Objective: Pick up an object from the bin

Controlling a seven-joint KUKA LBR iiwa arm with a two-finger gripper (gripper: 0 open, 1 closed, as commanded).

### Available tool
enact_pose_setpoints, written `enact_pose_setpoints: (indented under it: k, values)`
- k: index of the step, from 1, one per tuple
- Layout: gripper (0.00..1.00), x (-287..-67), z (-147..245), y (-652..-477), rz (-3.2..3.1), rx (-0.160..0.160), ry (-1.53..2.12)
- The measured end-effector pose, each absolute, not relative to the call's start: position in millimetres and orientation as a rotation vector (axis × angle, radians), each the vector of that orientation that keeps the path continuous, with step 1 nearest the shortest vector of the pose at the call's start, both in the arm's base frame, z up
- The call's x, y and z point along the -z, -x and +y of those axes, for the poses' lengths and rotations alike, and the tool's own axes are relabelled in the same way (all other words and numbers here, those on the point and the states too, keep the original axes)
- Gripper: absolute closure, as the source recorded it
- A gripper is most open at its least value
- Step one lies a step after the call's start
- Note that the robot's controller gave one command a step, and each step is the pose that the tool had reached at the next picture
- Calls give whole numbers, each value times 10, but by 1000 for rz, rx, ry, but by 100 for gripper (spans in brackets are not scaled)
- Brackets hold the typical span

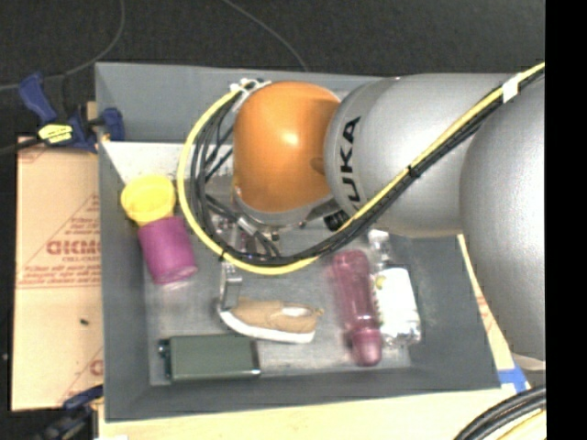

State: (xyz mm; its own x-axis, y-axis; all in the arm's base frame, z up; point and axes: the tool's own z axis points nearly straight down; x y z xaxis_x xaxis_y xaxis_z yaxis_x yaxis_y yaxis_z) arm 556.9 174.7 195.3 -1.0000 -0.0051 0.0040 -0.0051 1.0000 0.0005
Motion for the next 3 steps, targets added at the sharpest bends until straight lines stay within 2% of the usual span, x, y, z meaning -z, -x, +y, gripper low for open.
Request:
enact_pose_setpoints:
  k: [1,2,3]
  values:
    - [0,-2001,1736,-5581,-3144,3,0]
    - [0,-1849,1432,-5403,-3123,2,-347]
    - [0,-1524,1482,-5393,-3143,4,-130]
